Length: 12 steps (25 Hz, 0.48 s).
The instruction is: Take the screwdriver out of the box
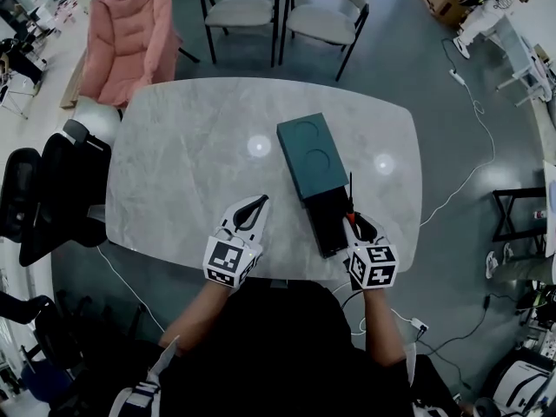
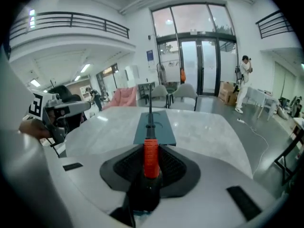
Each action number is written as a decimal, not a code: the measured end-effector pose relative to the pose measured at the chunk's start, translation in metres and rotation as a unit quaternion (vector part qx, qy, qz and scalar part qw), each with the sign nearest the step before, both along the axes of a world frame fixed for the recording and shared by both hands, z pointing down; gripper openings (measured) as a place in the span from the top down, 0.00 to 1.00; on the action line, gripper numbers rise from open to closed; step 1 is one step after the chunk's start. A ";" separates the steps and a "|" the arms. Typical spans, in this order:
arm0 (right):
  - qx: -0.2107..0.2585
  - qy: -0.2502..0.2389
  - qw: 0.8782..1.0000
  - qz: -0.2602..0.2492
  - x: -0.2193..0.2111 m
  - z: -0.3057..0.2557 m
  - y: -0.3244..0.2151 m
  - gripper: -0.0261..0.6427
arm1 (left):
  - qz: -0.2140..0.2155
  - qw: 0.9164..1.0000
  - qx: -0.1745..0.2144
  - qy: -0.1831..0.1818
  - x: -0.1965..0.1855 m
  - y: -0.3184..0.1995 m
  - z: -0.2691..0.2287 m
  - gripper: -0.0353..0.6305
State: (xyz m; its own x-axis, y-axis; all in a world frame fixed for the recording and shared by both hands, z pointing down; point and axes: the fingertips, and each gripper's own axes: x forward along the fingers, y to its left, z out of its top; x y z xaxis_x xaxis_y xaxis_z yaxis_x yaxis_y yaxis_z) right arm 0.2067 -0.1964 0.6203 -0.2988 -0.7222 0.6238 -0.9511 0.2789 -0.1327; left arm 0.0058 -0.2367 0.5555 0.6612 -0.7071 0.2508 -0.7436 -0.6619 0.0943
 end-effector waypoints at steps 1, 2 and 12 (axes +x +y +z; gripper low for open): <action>0.024 -0.002 1.000 0.002 0.001 -0.011 -0.003 0.79 | 0.003 1.000 0.002 0.000 0.004 0.002 -0.003 0.94; 0.049 -0.005 0.999 0.003 0.002 -0.022 -0.005 0.79 | 0.005 1.000 0.004 0.001 0.007 0.004 -0.006 0.94; 0.278 -0.037 0.960 0.002 0.004 -0.130 -0.005 0.79 | 0.013 0.999 0.025 0.019 0.029 0.026 -0.038 0.94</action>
